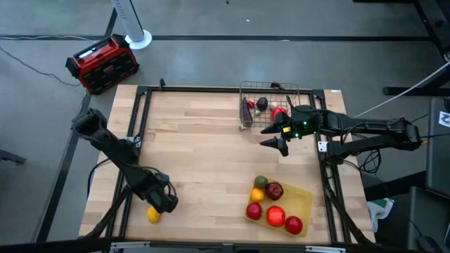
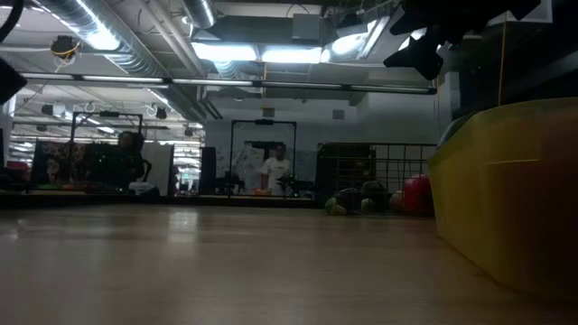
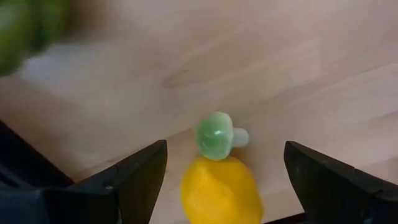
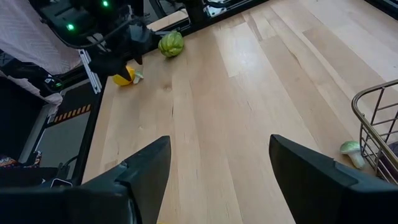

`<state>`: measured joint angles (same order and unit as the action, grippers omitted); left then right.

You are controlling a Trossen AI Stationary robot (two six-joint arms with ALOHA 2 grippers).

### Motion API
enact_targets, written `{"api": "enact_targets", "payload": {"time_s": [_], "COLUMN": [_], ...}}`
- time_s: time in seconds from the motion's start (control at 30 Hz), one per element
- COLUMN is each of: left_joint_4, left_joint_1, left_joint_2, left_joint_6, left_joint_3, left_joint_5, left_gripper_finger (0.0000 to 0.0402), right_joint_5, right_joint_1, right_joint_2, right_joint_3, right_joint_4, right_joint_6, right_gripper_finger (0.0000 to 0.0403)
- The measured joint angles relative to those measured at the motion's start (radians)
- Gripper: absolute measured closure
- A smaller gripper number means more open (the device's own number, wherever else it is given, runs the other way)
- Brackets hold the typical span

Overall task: Sort produce into baskets
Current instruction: Put the bottom green mushroom into the wire basket

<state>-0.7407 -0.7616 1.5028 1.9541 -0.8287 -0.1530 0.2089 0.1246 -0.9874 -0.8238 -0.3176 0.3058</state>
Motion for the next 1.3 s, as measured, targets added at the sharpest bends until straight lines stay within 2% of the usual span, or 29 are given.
{"api": "enact_targets", "payload": {"time_s": [0.33,0.97,1.3], "left_joint_4": [0.031,0.045,0.108], "left_joint_1": [0.0,0.001,0.055], "left_joint_2": [0.085,0.09,0.09], "left_joint_6": [-0.023,-0.02,-0.053], "left_joint_3": [0.005,0.005,0.005], "left_joint_5": [-0.03,-0.03,-0.027], "left_gripper_finger": [0.0116,0.0266,0.0303], "right_joint_5": [-0.002,-0.018,-0.018], "right_joint_1": [0.0,0.0,0.0], "right_joint_2": [0.0,0.0,0.0], "right_joint_3": [0.0,0.0,0.0], "right_joint_4": [0.0,0.0,0.002], "right_joint_6": [0.0,0.0,0.0], "right_gripper_finger": [0.0134,0.0134,0.0134]}}
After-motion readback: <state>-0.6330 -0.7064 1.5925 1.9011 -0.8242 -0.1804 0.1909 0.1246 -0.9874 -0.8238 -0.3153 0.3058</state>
